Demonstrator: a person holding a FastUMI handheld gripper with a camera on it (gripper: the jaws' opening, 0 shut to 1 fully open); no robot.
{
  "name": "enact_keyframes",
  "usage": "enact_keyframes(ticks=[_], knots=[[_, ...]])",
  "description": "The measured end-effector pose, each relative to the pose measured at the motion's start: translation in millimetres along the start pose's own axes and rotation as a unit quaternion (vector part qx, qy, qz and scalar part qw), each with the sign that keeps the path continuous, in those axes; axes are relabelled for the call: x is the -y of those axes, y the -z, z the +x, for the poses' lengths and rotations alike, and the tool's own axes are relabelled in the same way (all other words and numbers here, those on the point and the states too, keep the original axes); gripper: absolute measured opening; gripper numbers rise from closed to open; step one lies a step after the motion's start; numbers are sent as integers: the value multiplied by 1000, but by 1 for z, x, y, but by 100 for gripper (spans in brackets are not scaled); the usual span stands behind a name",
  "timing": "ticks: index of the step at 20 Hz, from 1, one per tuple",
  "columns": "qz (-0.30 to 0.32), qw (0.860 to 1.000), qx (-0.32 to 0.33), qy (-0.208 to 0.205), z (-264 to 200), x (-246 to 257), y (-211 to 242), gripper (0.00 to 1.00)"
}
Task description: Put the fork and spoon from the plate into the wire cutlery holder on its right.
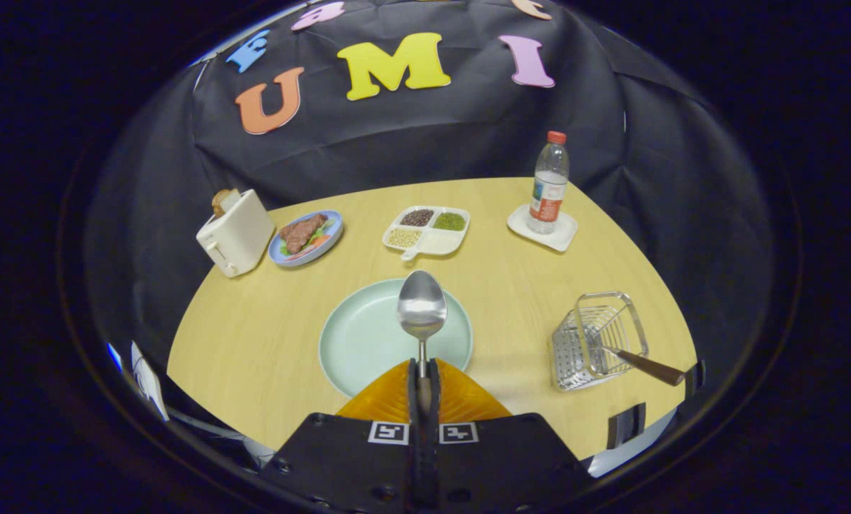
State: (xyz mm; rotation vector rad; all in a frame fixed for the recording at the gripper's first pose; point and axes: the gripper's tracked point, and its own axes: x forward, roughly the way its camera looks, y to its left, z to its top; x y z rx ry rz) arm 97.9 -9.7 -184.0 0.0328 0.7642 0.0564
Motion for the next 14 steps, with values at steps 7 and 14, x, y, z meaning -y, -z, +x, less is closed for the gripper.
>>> enact_keyframes(ticks=[7,14], knots=[[24,999,15,23,-23,58,-4,1],[50,998,9,43,-36,111,-4,1]])
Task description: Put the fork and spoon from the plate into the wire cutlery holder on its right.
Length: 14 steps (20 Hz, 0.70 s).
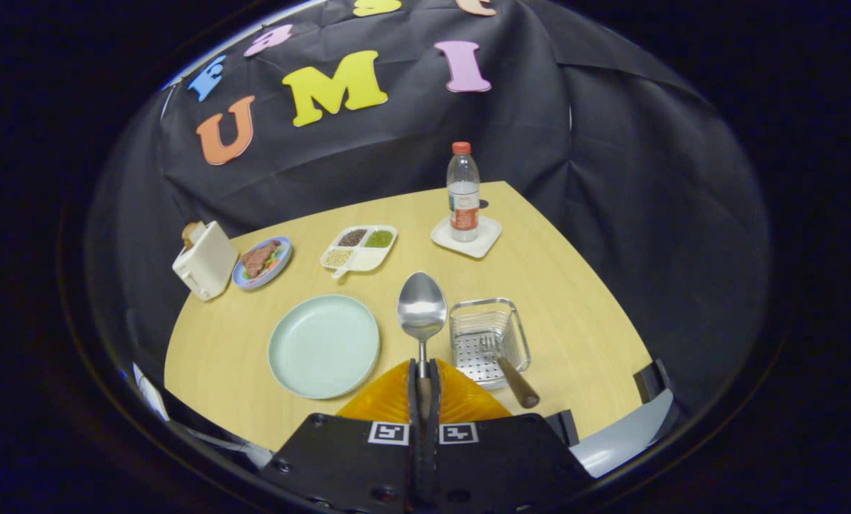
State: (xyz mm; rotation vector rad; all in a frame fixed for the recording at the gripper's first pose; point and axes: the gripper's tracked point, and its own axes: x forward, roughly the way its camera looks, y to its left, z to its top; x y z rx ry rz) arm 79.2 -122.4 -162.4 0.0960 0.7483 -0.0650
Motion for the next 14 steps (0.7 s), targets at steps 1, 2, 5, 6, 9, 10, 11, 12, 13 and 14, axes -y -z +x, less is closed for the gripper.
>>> enact_keyframes(ticks=[1,2,5,6,9,10,11,12,13,14], knots=[[2,1000,-7,3,2,5,1,1],[1,1000,-15,4,4,10,3,1],[-2,1000,-27,7,8,19,3,1],[-4,999,-31,8,10,22,4,1],[-3,999,-36,13,14,29,6,1],[-2,999,-37,13,15,30,7,1],[-1,999,-37,11,14,30,8,1],[0,999,-35,11,15,30,8,1],[2,999,-35,10,15,31,8,3],[5,999,-34,11,16,31,8,2]])
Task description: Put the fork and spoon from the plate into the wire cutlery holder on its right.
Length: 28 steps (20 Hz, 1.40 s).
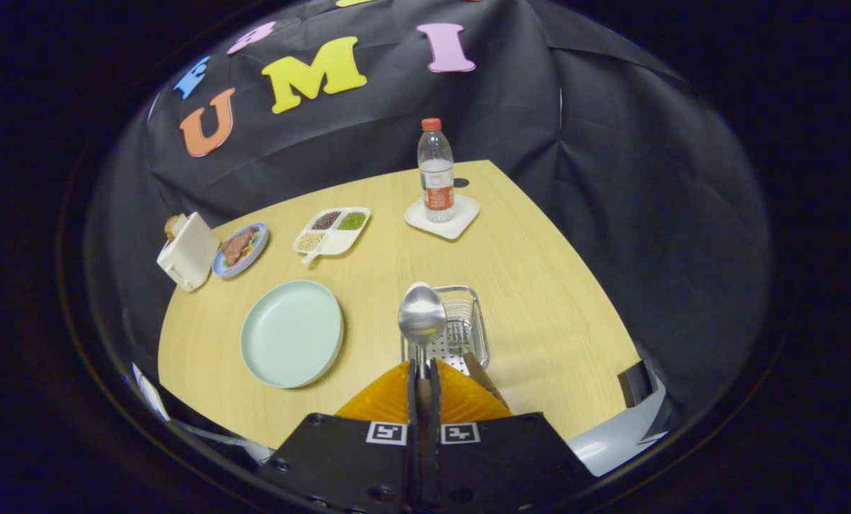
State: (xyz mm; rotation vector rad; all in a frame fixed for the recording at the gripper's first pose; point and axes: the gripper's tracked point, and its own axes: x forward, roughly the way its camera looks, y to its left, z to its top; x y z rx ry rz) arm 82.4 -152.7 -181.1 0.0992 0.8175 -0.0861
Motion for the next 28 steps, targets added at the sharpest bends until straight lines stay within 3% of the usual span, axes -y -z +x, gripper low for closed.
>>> enact_keyframes(ticks=[3,5,8,10,12,15,20,22,28], knots=[[10,1000,12,0,-1,1,-3,3],[15,999,31,4,-5,3,-9,9],[17,998,58,7,-15,1,-18,5],[15,997,75,5,-20,-1,-21,22],[18,996,84,2,-23,-3,-22,26],[17,994,106,5,-31,-3,-26,43],[-1,981,195,-3,-67,-20,-41,62],[-12,973,229,4,-81,-24,-45,81],[-45,942,332,-26,-136,-58,-43,92]])
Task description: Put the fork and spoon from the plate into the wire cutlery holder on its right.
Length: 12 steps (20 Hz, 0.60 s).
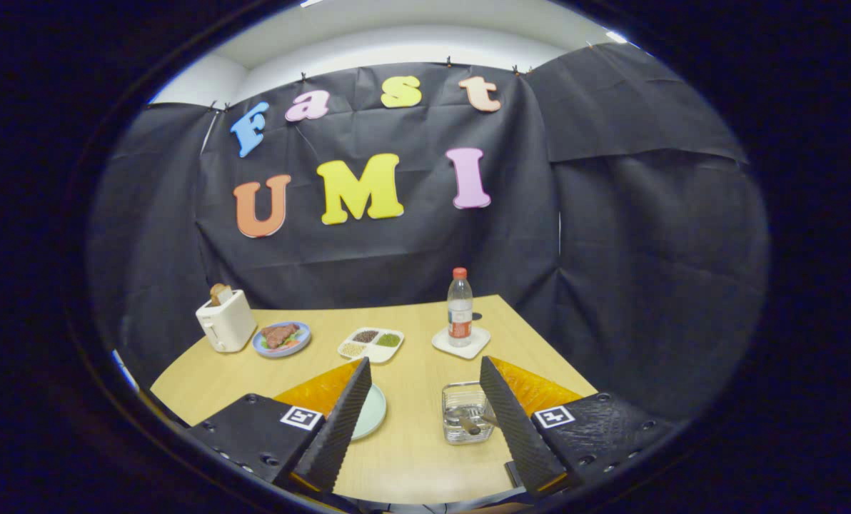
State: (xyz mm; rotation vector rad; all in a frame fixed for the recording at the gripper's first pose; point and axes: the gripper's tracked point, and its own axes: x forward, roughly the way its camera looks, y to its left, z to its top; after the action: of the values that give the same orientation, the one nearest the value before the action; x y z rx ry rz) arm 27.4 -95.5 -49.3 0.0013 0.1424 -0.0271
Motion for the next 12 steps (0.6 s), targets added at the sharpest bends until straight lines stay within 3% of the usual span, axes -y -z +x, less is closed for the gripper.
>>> enact_keyframes(ticks=[6,12], knots=[[-52,991,119,-20,-46,-47,-35,96],[-52,990,127,-37,-68,-74,-38,96]])
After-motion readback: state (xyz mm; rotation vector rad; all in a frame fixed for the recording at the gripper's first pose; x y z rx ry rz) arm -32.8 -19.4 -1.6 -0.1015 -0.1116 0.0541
